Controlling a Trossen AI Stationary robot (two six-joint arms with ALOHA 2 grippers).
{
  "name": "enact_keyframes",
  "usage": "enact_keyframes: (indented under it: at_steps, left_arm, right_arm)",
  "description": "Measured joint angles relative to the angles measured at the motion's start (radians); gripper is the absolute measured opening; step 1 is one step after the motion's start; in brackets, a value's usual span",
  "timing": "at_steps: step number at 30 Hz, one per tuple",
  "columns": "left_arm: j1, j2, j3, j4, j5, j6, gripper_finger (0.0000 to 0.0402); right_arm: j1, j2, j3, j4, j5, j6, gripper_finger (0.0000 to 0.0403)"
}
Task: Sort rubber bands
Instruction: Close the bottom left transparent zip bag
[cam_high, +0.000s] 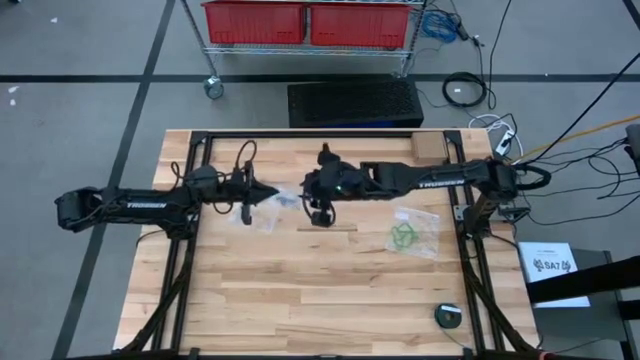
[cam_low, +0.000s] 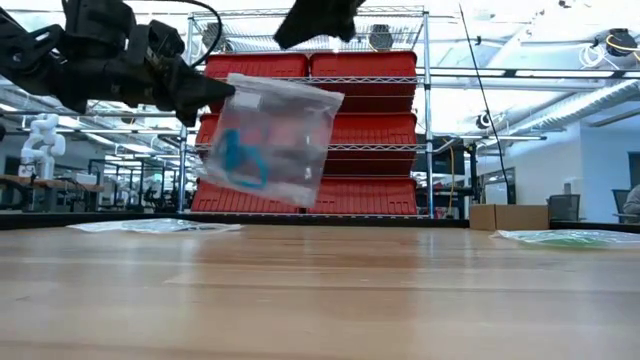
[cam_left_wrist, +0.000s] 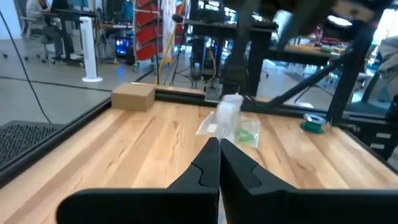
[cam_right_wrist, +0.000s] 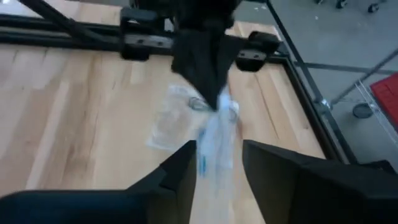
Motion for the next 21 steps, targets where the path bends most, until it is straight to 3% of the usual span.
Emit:
enact_keyframes:
  at_steps: [4,11,21]
  left_arm:
    - [-0.016,0.0,0.0,-0.011,0.0,0.029,0.0002]
    - [-0.034,0.0,0.0,-0.01,0.0,0.046,0.0001]
    - [-0.035,0.001,0.0,-0.015,-0.012,0.049,0.0001]
  right_arm:
    - [-0.044,0.01,0.001,0.033,-0.04,0.005,0.0137]
    - [-0.102,0.091,0.001,0.142,-0.233,0.029,0.0134]
    - [-0.106,0.15,0.0,0.268,-0.238,0.023,0.013]
